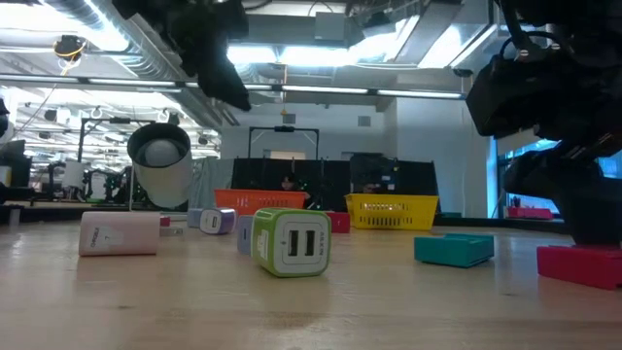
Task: Pick & Place Office items
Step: Put the bottom red digital clock into the yellow bin
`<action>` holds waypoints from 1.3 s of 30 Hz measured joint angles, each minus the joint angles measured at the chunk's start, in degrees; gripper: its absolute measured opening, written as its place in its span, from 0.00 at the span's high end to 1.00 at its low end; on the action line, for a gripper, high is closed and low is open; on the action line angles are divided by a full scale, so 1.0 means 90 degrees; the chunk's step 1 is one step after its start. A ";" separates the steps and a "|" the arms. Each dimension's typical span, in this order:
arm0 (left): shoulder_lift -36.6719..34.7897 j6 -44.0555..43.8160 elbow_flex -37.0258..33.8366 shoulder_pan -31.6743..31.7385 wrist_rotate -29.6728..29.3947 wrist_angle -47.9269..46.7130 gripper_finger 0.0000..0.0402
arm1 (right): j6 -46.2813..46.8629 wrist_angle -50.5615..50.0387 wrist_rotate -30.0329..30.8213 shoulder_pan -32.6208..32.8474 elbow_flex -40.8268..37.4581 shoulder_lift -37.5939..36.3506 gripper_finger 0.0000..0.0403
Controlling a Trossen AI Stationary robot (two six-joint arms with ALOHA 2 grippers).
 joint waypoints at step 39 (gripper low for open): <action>0.0433 0.0266 0.0005 -0.0334 0.0017 0.0450 0.44 | 0.0730 0.0055 -0.0010 0.0355 -0.0010 0.0015 0.39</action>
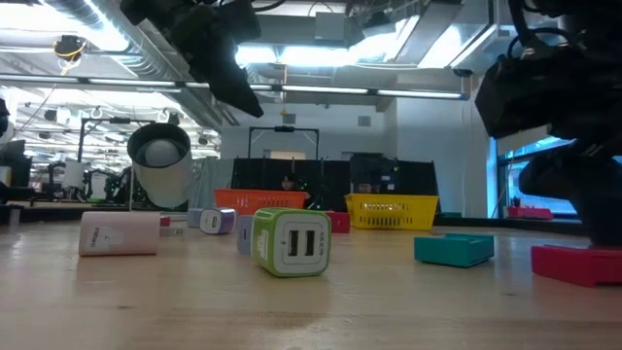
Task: Pick & Place Office items
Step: Put the bottom red digital clock into the yellow bin
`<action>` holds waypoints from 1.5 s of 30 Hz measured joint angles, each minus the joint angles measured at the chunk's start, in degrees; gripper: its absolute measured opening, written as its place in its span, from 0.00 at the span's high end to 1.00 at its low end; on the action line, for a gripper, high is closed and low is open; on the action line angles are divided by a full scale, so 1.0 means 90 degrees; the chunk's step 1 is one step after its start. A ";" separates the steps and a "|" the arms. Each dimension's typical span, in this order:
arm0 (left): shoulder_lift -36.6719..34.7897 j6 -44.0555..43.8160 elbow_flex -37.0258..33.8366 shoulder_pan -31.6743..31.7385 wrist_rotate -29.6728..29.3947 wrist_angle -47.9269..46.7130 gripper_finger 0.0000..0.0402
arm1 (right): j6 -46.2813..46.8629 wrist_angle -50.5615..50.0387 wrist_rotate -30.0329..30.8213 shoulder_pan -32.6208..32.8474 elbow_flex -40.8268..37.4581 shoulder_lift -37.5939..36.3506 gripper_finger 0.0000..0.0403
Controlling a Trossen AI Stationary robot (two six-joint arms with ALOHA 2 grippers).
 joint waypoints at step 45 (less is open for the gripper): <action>-0.0002 0.0001 0.0002 0.0001 -0.0003 0.0012 0.44 | 0.0002 -0.0600 0.0946 0.0076 0.0482 0.0273 0.63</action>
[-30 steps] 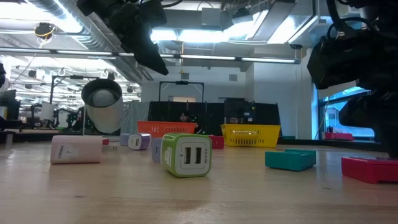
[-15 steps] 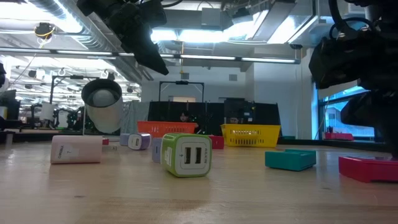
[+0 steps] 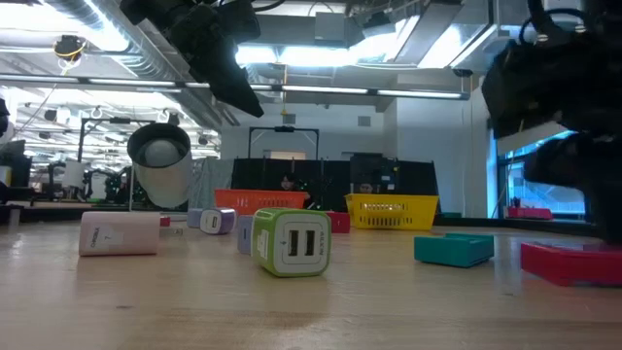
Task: Pick & Place Office items
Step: Put the bottom red digital clock into the yellow bin
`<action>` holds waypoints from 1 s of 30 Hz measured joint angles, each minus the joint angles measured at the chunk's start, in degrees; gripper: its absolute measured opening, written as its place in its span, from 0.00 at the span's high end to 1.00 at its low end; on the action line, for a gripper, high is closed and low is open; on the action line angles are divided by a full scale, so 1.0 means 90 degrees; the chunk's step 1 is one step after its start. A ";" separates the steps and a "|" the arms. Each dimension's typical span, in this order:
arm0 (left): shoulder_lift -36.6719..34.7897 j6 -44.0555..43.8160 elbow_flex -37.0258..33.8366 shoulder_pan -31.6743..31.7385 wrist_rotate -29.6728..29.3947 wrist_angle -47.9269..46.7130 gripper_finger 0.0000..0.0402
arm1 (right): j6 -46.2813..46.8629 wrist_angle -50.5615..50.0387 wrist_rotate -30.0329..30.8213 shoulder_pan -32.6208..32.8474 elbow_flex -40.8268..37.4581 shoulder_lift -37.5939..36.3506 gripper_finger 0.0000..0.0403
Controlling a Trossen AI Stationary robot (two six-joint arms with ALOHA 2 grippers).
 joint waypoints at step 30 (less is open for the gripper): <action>0.0000 0.0001 0.0000 0.0000 0.0001 -0.0004 0.44 | 0.0279 -0.0427 -0.0143 -0.0124 0.0113 -0.0148 0.42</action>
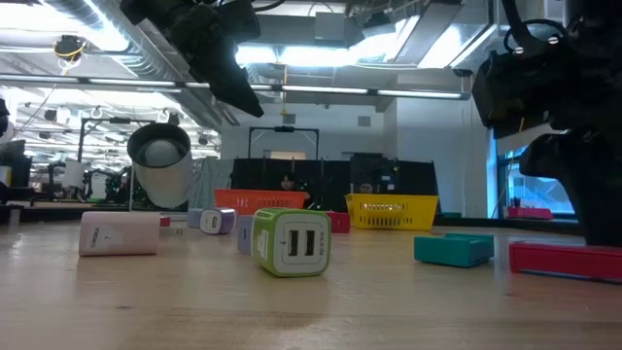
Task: Pick & Place Office items
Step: Put the bottom red digital clock into the yellow bin
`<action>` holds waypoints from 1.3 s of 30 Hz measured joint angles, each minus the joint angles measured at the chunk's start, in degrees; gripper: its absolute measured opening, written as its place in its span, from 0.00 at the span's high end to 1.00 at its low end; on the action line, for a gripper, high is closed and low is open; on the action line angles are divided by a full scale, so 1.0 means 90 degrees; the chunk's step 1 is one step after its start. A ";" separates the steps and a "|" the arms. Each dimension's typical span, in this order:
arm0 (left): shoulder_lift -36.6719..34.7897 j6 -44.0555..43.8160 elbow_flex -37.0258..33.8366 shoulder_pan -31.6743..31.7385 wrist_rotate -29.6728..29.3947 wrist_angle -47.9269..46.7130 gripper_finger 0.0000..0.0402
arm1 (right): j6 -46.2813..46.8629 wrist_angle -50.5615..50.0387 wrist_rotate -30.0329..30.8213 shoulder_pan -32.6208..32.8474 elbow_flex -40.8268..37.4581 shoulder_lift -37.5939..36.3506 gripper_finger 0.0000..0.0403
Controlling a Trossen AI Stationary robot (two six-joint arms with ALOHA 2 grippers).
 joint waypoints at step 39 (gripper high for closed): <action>0.0000 0.0226 0.0000 -0.0001 0.0067 -0.0018 0.44 | 0.0531 -0.1148 -0.0122 -0.0180 0.1213 0.0698 0.34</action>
